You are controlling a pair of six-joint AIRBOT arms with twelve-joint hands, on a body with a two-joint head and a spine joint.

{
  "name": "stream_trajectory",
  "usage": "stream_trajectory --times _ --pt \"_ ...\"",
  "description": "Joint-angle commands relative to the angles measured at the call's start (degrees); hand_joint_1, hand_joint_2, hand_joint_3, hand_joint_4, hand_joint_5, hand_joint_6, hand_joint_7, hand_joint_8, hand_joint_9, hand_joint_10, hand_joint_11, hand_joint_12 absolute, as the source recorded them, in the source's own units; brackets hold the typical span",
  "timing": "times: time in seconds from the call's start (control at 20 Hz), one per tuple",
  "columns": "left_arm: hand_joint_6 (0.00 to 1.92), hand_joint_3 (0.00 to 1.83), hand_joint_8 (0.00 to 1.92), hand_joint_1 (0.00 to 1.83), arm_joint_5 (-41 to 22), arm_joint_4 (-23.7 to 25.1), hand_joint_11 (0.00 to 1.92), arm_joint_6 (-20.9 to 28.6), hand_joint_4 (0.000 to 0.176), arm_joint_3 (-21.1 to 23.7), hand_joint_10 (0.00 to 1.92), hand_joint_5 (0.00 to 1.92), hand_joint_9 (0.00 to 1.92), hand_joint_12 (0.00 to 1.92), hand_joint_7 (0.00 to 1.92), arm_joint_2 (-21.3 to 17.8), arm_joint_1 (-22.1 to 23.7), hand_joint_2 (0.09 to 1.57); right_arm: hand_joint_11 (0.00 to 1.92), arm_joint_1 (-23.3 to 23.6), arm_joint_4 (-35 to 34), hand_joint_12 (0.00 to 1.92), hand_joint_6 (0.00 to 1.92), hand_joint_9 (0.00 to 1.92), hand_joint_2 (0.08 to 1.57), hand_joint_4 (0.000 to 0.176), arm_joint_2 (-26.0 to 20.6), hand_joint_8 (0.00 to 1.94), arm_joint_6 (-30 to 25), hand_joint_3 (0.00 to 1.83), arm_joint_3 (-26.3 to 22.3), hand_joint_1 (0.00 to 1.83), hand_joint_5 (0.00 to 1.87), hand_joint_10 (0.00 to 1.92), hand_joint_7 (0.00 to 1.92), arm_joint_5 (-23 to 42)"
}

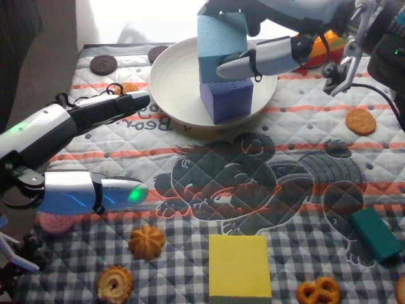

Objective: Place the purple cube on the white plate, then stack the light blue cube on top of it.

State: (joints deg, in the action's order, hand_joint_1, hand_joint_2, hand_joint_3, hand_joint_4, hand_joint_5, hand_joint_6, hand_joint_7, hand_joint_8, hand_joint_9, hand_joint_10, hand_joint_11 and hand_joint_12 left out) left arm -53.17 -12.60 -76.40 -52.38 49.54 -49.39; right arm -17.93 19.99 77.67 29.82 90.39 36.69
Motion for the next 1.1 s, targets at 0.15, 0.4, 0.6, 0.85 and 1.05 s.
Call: stream_trajectory --times 0.15,0.4,0.6,0.85,1.05 --pt "0.0 0.0 0.0 0.91 -6.67 0.25 0.0 1.01 0.054 -0.23 0.0 0.31 0.23 0.67 0.28 -0.04 0.5 0.86 0.56 -0.41 -1.87 1.37 1.25 0.89 1.16 0.0 -0.29 1.13 -0.16 0.0 0.18 1.38 0.76 1.22 0.9 5.55" --pt "0.0 0.01 0.0 0.86 -6.72 0.22 0.0 1.72 0.051 -0.29 0.0 0.32 0.23 0.66 0.29 -0.04 0.43 0.89 0.48 -1.39 -1.89 1.06 0.09 0.75 1.05 0.0 -0.29 0.3 -0.16 0.0 -0.13 1.37 0.75 0.51 0.74 5.15" --pt "0.0 0.0 0.0 0.88 -7.74 -0.05 0.0 2.11 0.057 -0.33 0.01 0.32 0.16 0.2 0.26 -0.23 0.24 0.92 0.19 -2.1 -2.62 1.12 0.0 0.57 1.01 0.068 -0.85 0.0 -0.16 0.0 -0.67 1.16 0.46 0.11 0.49 5.2" --pt "0.0 0.0 0.0 0.86 -8.99 0.33 0.0 2.13 0.073 -0.62 0.01 0.25 0.11 0.2 0.19 -1.52 0.9 0.9 0.0 -2.36 -3.3 0.51 0.0 0.22 0.94 0.174 -1.72 0.01 -0.16 0.0 -1.13 1.01 0.02 0.01 0.16 6.14" --pt "0.0 0.0 0.0 0.86 -8.91 0.43 0.0 2.13 0.072 -0.78 0.0 0.25 0.12 0.22 0.19 -1.65 1.26 0.91 0.0 -2.36 -3.4 0.2 0.0 0.09 0.89 0.176 -2.36 0.0 -0.16 0.0 -1.84 0.9 0.0 0.01 0.05 7.9"
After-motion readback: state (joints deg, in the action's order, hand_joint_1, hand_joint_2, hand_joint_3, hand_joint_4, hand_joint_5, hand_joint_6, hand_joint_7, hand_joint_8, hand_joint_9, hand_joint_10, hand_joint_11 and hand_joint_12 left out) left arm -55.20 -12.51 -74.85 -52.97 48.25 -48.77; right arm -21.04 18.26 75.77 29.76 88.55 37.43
